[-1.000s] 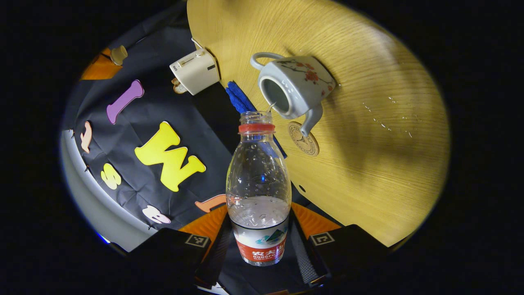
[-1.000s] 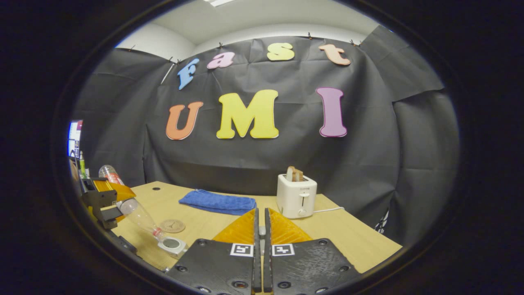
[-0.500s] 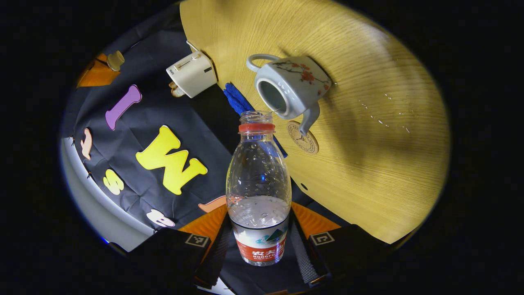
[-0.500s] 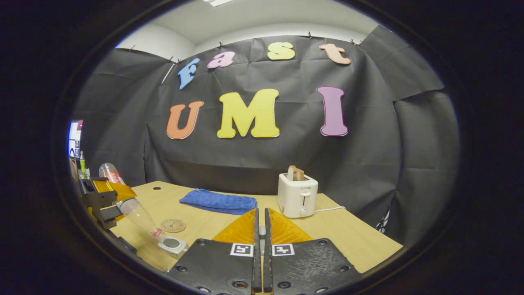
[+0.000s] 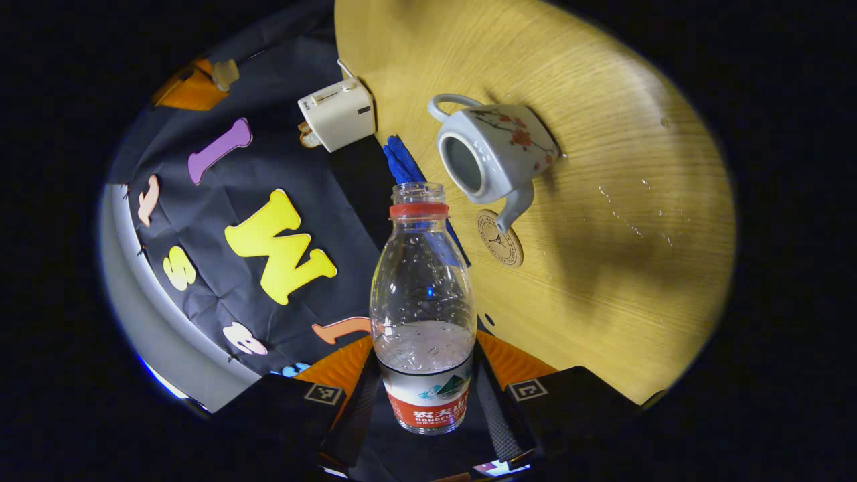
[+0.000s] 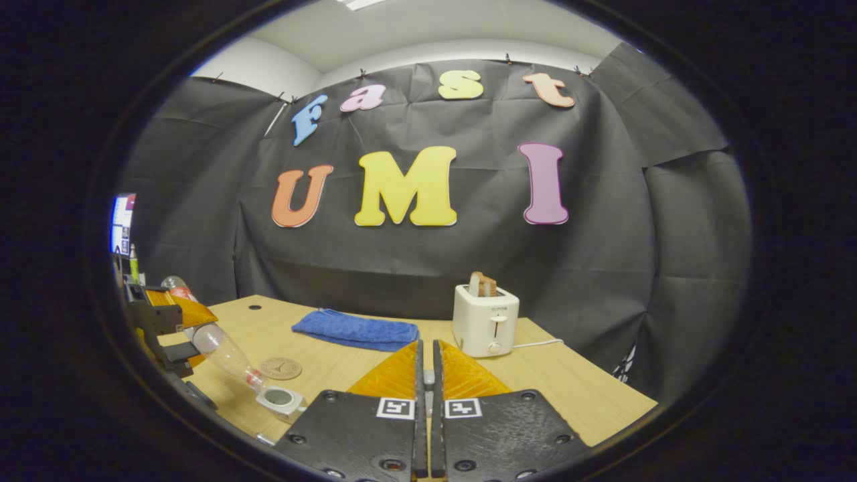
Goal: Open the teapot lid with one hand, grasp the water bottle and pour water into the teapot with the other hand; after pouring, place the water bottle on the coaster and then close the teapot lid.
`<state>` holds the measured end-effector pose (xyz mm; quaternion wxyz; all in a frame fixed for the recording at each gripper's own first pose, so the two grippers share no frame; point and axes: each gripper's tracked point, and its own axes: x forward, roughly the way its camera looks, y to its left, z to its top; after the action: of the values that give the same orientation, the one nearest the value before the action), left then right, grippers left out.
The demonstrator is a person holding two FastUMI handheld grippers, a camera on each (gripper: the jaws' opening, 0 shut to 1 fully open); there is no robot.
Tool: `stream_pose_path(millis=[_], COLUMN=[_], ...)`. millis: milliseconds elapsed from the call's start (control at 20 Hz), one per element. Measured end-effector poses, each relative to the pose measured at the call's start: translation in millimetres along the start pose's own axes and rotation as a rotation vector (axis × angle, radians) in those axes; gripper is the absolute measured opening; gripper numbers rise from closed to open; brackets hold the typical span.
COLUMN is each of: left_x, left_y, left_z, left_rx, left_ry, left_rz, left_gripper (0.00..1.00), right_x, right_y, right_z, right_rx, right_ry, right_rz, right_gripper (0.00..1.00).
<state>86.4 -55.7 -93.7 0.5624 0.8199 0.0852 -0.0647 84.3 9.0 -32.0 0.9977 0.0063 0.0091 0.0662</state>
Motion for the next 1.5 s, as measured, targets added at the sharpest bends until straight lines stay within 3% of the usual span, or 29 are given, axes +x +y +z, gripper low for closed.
stream_pose_path(millis=[200, 300, 450, 600, 850, 1200, 1350, 1500], left_x=[-7, -2, 3, 6, 9, 17, 41, 60], left_y=[-4, -18, -25, -8, 10, 59, 62, 57], left_z=[0, -3, -1, -7, -26, -26, -21, -14], left_rx=[-0.210, -0.425, -0.640, -0.805, -1.116, -1.644, -1.811, -1.896], left_ry=[-0.016, -0.028, -0.028, -0.051, -0.052, -0.258, -0.298, -0.298], left_rz=[0.042, 0.010, -0.015, 0.041, 0.045, 0.098, 0.059, 0.045], left_gripper=[0.74, 0.74, 0.74, 0.74, 0.75, 0.75, 0.75, 0.75], right_x=[1, 0, -2, -1, -2, -6, -7, -6], right_y=[-2, -2, 2, 4, 0, 8, 10, 11], right_z=[-3, -1, 0, 0, 0, 4, 3, 2], right_rx=[0.008, 0.010, 0.001, -0.005, -0.021, -0.039, -0.054, -0.048], right_ry=[0.012, 0.007, 0.000, 0.000, 0.002, -0.015, -0.014, -0.011], right_rz=[-0.004, -0.003, 0.002, 0.004, -0.019, -0.003, -0.006, 0.000], right_gripper=[0.02, 0.02, 0.02, 0.02, 0.02, 0.02, 0.02, 0.02])
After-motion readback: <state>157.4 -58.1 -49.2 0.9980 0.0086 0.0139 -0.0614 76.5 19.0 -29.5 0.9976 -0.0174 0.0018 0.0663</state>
